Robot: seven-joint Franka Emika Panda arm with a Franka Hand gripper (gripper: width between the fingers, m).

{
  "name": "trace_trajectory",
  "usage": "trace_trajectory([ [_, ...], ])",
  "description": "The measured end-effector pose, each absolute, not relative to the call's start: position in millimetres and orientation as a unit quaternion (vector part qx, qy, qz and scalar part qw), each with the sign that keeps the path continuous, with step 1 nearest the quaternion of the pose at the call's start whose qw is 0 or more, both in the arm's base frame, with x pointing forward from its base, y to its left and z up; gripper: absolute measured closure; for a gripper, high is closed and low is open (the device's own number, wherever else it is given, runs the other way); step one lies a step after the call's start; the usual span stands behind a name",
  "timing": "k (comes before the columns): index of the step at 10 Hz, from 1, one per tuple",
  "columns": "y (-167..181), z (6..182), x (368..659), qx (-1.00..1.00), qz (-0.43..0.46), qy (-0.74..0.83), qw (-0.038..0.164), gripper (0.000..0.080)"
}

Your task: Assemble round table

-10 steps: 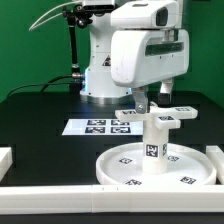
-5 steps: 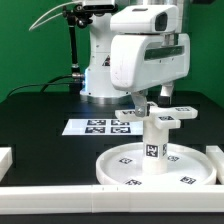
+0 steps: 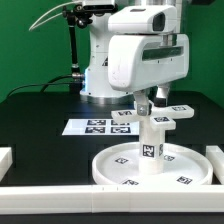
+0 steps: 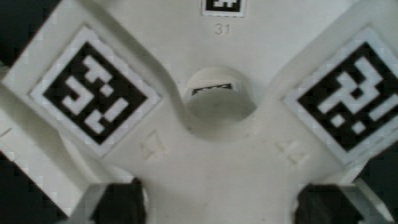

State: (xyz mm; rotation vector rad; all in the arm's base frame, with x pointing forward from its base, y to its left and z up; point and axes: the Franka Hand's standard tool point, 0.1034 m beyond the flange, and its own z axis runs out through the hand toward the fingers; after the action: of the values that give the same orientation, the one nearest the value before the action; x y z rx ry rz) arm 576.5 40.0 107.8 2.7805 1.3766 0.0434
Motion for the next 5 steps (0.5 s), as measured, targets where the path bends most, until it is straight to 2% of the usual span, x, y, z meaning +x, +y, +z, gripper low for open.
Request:
trace_trajectory([
  [1, 39.8, 108.8, 577.0, 0.896, 0.015, 0.443, 0.02, 0.0381],
  [2, 40.4, 110.3, 576.4, 0.901, 0.015, 0.433, 0.018, 0.042],
  [4, 39.4, 110.2, 576.4, 0.906, 0.015, 0.422, 0.018, 0.0729],
  [5, 39.4, 110.1, 576.4, 0.913, 0.016, 0.408, 0.018, 0.0729],
])
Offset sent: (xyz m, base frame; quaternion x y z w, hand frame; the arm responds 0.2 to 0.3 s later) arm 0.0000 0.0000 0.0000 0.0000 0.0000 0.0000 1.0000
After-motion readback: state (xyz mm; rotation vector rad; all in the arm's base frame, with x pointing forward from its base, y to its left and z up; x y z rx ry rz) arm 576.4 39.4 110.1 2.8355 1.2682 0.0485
